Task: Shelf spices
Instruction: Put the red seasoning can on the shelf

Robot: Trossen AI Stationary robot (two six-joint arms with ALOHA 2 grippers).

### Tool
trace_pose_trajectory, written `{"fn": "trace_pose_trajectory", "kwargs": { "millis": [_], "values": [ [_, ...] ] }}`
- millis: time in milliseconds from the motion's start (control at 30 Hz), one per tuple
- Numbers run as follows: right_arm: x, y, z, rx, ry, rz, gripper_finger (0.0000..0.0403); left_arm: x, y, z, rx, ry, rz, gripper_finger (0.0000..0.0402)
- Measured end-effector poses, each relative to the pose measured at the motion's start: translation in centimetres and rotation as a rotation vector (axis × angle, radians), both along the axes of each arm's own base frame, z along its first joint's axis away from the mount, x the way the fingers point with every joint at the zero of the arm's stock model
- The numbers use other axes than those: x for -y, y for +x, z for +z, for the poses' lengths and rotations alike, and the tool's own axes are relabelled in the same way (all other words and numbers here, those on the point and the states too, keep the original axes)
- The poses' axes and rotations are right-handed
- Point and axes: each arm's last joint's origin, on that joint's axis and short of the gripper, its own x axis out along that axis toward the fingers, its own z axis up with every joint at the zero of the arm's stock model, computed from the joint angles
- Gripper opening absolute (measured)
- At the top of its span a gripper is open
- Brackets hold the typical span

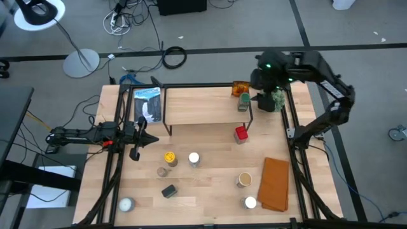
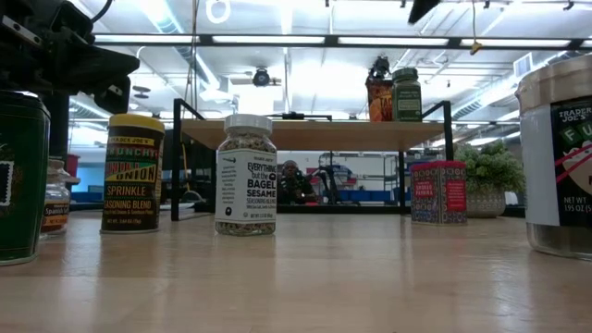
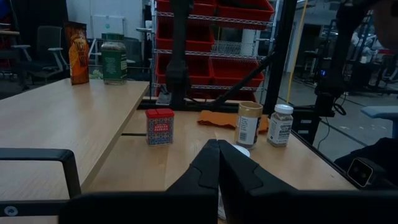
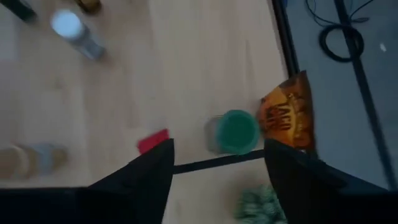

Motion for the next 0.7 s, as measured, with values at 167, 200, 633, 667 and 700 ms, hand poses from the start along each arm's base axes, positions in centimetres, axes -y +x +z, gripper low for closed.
{"fn": "trace_pose_trajectory", "kwargs": {
  "millis": [167,200,633,667,700],
  "values": [
    [-3.2,-2.3,-0.1,0.025,0.021,0.02,0.016,0.0,0.0,0.0,0.0,0.0,0.0,0.0007],
    [-3.8,-2.7,-0.5,0.014,0.022,0.022,0.014,0.0,0.0,0.0,0.0,0.0,0.0,0.0007],
    [-9.5,-8.9,-11.1,0.03,0.167,-0.105,0.0007,0.0,0.0,0.0,0.0,0.0,0.0,0.0007],
    [-9.8,-9.2,-12.2,0.038,0.177,-0.132,0.0004,0.0,0.0,0.0,0.0,0.0,0.0,0.0007],
    [-10.1,-9.5,-13.3,0.045,0.187,-0.155,0.0003,0.0,0.0,0.0,0.0,0.0,0.0,0.0007]
  ]
}}
